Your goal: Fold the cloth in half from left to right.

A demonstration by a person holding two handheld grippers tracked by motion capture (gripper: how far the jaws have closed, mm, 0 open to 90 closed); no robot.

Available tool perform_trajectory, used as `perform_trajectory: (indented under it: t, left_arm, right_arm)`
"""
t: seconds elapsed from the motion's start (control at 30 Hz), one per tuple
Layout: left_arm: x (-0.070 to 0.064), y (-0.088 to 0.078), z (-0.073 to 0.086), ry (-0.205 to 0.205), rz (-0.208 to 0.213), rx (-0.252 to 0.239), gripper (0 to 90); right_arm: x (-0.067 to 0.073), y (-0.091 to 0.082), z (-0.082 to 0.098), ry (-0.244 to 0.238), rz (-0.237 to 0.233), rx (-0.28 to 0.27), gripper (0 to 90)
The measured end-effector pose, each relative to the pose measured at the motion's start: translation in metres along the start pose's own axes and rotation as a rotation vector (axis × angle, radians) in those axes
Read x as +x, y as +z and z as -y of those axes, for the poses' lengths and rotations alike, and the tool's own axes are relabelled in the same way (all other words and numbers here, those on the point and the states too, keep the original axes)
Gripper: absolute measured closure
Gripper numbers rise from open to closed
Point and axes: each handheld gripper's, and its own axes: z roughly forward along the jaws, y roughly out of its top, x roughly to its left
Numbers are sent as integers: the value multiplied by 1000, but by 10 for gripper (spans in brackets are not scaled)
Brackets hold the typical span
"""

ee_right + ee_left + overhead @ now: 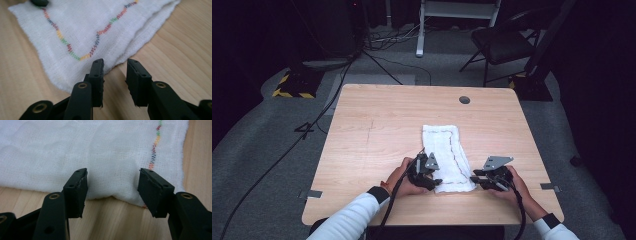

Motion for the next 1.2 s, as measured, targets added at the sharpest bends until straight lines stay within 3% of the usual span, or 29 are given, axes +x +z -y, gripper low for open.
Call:
perform_trajectory:
  t: [0.27,0.37,0.5,0.63,0.73,0.87,0.97,1.03,1.1,1.2]
  left_arm:
    - [-5,-15,17,-1,9,5,417]
    - [-7,-19,22,-5,6,4,405]
    - [-4,-28,25,-27,2,-13,305]
    - [5,-36,23,-68,-27,-51,266]
    - [14,-39,19,-98,-38,-77,255]
    - [30,-41,13,-123,-85,-88,243]
    - [44,-39,8,-147,-133,-92,240]
    - [55,-35,4,-171,-137,-88,239]
    - [63,-31,0,-170,-160,-86,237]
    - [81,-20,-7,-212,-183,-83,238]
  right_arm:
    - [24,2,-6,-48,-61,7,667]
    - [32,3,-9,-77,-55,17,612]
    - [29,0,-11,-63,-53,4,563]
    - [18,-7,-14,-23,-28,-41,524]
    - [9,-12,-18,4,11,-75,491]
    - [-7,-13,-27,31,67,-104,473]
    - [-19,-8,-35,45,88,-109,465]
    - [-26,-4,-43,58,95,-115,464]
    - [-33,0,-50,68,106,-121,465]
    - [-45,10,-63,103,106,-132,468]
